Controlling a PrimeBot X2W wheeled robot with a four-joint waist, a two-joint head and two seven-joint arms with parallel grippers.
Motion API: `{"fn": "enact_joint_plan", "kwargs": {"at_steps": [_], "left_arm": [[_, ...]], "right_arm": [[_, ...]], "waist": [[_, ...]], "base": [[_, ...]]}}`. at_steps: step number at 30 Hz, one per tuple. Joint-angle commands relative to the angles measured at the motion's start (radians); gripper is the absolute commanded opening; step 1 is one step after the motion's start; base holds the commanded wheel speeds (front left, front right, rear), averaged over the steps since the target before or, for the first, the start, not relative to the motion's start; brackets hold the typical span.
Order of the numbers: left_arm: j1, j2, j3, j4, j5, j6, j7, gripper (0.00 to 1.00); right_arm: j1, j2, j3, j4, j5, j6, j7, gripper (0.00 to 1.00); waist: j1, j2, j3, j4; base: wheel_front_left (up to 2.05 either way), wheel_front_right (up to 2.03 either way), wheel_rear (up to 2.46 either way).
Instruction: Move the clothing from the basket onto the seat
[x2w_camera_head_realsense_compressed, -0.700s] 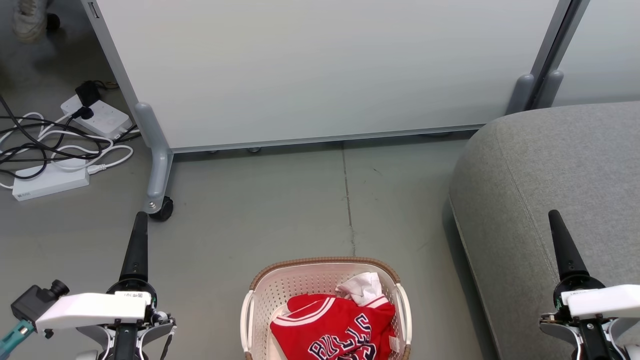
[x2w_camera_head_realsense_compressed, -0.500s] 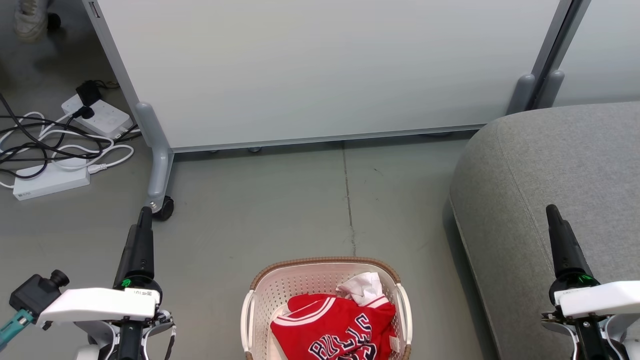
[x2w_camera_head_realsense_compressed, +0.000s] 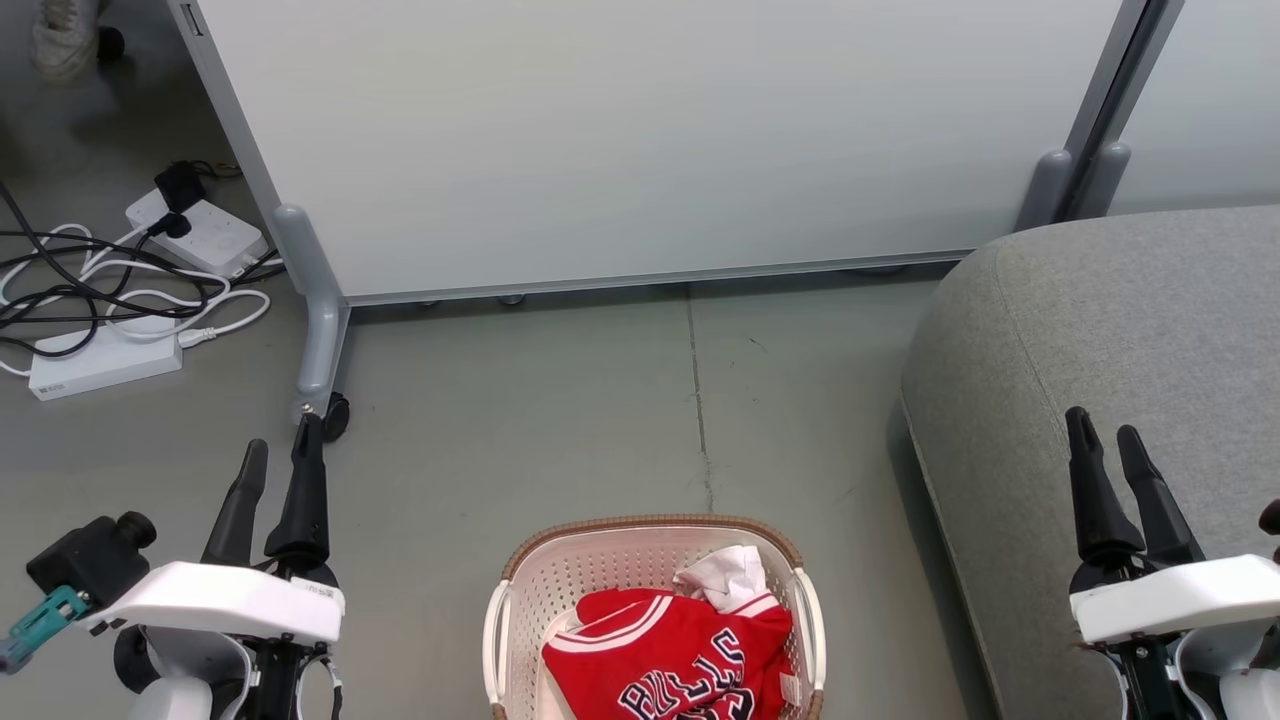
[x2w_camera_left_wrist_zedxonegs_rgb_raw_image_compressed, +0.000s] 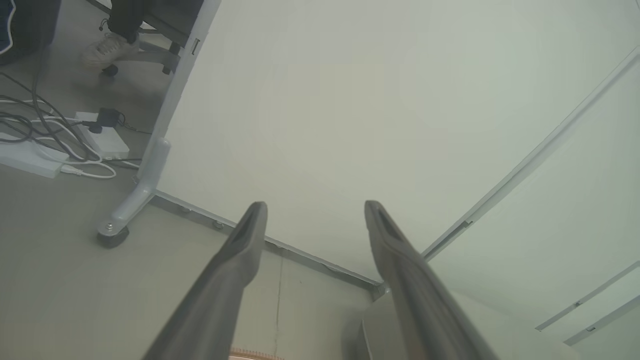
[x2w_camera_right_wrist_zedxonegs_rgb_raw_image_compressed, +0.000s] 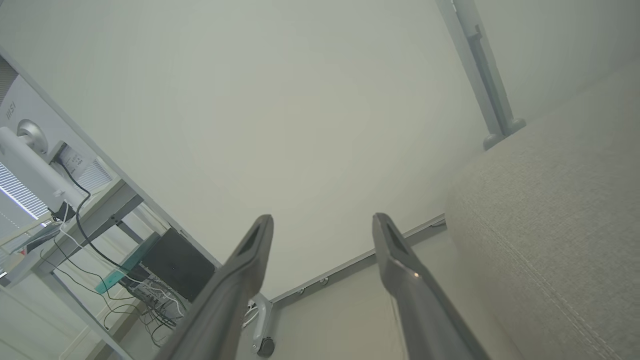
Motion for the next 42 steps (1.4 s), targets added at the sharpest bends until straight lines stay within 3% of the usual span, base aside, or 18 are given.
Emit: {"fn": "enact_joint_plan", "kwargs": {"at_steps": [1,15,42], "left_arm": [[-0.017,0.014,-0.004,-0.018,0.031,0.007,-0.003,1.0],[0.013,0.057,-0.047,-0.035,0.239,0.068,-0.008,1.0],[0.046,0.079,-0.103,-0.044,0.453,0.127,-0.033,1.0]], "right_arm": [[-0.022,-0.007,-0.002,-0.01,-0.029,0.005,-0.011,1.0],[-0.022,-0.002,0.021,0.018,-0.239,0.005,-0.03,1.0],[-0.003,0.008,0.045,0.03,-0.497,0.005,-0.046,1.0]], "waist": [[0.0,0.0,0.0,0.0],[0.0,0.0,-0.001,0.003],[0.0,0.0,-0.001,0.013]], "base": [[0.0,0.0,0.0],[0.0,0.0,0.0],[0.0,0.0,0.0]]}}
